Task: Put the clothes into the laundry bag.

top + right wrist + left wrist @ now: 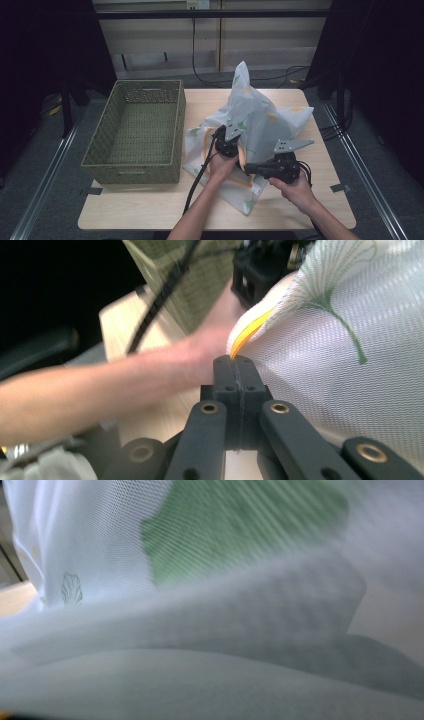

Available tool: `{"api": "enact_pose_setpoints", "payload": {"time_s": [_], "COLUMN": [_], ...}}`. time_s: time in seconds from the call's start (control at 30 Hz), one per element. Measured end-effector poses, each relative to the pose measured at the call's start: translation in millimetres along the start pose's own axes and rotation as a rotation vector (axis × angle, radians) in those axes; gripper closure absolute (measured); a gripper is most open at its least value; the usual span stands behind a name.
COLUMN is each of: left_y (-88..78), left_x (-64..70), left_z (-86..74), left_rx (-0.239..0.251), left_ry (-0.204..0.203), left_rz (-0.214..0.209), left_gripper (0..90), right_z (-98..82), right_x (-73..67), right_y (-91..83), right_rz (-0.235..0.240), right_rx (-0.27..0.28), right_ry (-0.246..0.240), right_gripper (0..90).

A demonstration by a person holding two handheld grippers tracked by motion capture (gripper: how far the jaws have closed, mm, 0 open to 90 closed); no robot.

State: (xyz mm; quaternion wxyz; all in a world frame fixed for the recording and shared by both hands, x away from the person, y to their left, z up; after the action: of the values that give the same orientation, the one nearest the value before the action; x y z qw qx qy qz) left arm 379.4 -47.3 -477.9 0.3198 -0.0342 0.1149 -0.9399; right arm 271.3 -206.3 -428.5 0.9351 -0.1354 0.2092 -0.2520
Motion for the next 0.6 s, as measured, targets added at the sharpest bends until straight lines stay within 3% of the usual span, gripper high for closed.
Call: {"api": "enact_pose_setpoints", "payload": {"time_s": [0.07, 0.13, 0.27, 0.33, 0.37, 0.43, 0.5, 0.53, 0.6], "left_y": [4.3, 6.3, 9.7, 9.3, 8.2, 3.6, -3.5, -10.1, -21.1], "left_x": [-0.4, 0.1, 3.5, 5.6, 5.6, 3.4, 2.6, 2.5, 1.7], "left_z": [-5.5, -9.3, -16.0, -18.2, -19.1, -16.9, -13.4, -11.6, -8.4], "left_rx": [-0.01, -0.036, -0.073, -0.107, -0.096, -0.115, -0.135, -0.116, -0.131], "left_ry": [-0.011, 0.012, -0.012, -0.001, 0.01, -0.036, -0.039, -0.037, -0.022], "left_rz": [-0.036, -0.041, -0.059, -0.072, -0.078, -0.086, -0.089, -0.1, -0.097], "left_gripper": [69.1, 68.4, 65.2, 58.7, 53.9, 40.9, 30.5, 28.4, 25.6], "right_z": [-7.0, -9.5, -11.1, -11.2, -11.4, -12.8, -13.5, -13.2, -11.5], "right_x": [5.0, 7.6, 10.1, 11.2, 12.5, 16.2, 18.1, 18.8, 19.1], "right_y": [-0.6, 0.0, 4.4, 5.1, 4.7, 3.3, 1.6, 0.6, -2.1], "right_rz": [-0.005, -0.013, -0.02, -0.031, -0.034, -0.045, -0.05, -0.052, -0.055], "right_rx": [-0.023, -0.042, -0.063, -0.07, -0.068, -0.064, -0.053, -0.05, -0.037], "right_ry": [0.01, 0.005, 0.001, -0.011, -0.003, -0.001, 0.014, 0.013, 0.013], "right_gripper": [90.0, 90.0, 90.0, 90.0, 90.0, 90.0, 90.0, 90.0, 90.0]}}
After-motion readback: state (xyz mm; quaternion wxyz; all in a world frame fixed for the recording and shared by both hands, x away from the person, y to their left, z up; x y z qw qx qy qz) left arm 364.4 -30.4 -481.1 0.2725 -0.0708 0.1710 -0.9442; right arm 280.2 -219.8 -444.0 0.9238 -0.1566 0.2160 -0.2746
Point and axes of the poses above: each handheld gripper's, and its own axes: y roughly forward along the jaws, z roughly out of its top, x roughly to its right, the point moved 1 cm from there along y, roughly forward along the jaws, and after that the axes turned 7 degrees about x, right-handed, at the moved point
